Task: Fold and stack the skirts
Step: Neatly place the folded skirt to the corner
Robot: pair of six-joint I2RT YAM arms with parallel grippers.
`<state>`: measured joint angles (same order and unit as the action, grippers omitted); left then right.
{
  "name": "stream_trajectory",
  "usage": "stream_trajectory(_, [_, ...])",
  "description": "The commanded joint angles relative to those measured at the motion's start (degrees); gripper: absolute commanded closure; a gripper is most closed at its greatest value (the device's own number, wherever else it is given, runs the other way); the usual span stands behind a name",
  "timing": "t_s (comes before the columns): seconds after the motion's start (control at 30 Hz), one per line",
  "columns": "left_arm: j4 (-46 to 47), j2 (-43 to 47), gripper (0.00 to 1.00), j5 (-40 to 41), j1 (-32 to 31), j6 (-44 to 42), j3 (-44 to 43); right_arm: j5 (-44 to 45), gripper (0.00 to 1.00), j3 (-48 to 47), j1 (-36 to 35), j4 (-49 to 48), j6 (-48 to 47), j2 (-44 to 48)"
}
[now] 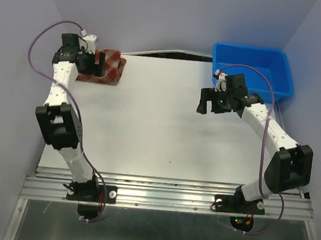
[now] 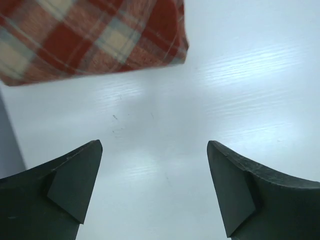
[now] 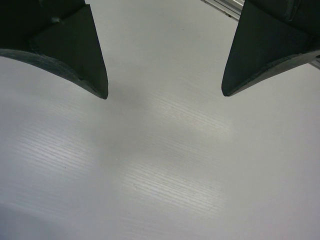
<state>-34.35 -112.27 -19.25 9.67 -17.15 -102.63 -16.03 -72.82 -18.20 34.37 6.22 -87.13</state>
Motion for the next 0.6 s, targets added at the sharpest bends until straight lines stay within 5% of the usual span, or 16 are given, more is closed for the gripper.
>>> stream_trajectory(0.0, [0.3, 17.7, 0.02, -3.7, -1.1, -0.4, 4.6, 2.6, 0.0, -1.0, 2.9, -0.6, -0.3, 4.9])
stream_trajectory(0.2, [5.1, 37.2, 0.01, -2.2, -5.4, -1.0, 24.3, 4.1, 0.0, 7.9, 6.9, -1.5, -1.5, 11.6])
stream_trajectory(0.57, [9.8, 49.6, 0.01, 2.8, -13.9, -3.9, 41.7, 6.0, 0.0, 20.3, 8.0, -3.2, -3.4, 22.8])
